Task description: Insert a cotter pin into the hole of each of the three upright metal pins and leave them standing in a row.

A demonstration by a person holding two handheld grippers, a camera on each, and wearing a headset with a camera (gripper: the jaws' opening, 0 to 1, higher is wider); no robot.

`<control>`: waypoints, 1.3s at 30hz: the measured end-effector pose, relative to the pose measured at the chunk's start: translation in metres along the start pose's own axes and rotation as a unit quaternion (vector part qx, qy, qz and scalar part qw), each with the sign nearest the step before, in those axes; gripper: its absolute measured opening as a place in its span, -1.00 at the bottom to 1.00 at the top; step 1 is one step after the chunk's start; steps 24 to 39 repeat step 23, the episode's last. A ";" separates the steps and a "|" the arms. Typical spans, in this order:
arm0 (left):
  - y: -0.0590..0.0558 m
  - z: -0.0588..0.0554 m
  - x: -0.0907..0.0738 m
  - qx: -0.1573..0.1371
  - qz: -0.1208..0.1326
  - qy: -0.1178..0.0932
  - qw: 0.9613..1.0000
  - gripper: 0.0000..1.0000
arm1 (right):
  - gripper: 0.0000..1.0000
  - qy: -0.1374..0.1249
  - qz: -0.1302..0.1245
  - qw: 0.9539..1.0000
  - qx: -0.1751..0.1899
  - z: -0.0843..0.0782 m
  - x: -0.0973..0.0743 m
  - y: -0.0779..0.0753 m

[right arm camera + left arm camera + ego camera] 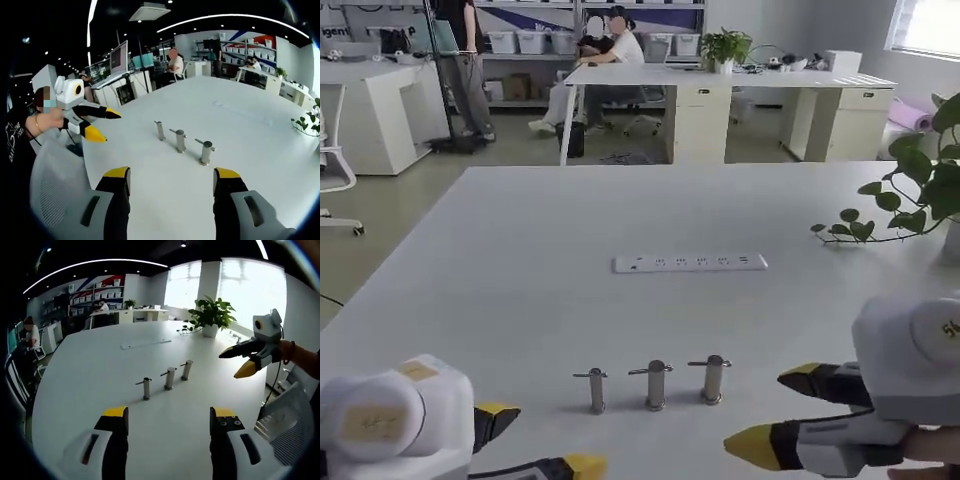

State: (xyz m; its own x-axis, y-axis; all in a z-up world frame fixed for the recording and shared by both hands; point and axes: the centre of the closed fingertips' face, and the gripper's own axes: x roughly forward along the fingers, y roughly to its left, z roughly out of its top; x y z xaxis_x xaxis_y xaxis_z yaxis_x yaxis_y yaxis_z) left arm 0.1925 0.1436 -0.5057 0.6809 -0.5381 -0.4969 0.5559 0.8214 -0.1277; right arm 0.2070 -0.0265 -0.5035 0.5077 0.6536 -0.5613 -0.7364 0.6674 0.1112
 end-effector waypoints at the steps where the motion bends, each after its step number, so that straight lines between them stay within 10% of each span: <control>1: -0.001 0.001 0.000 0.001 -0.001 -0.001 1.000 0.33 | 0.30 0.000 -0.005 1.000 0.002 0.000 0.000 -0.001; 18: -0.009 -0.001 0.000 0.051 0.000 0.014 0.999 0.42 | 0.32 -0.030 -0.050 0.996 0.061 -0.010 -0.004 0.013; 22: -0.010 -0.002 0.000 0.043 0.000 0.015 0.999 0.42 | 0.32 -0.005 -0.106 0.994 0.025 -0.017 -0.006 0.000; 39: -0.009 -0.001 -0.001 0.043 0.001 0.014 0.999 0.41 | 0.31 -0.008 -0.105 0.994 0.031 -0.016 -0.005 0.002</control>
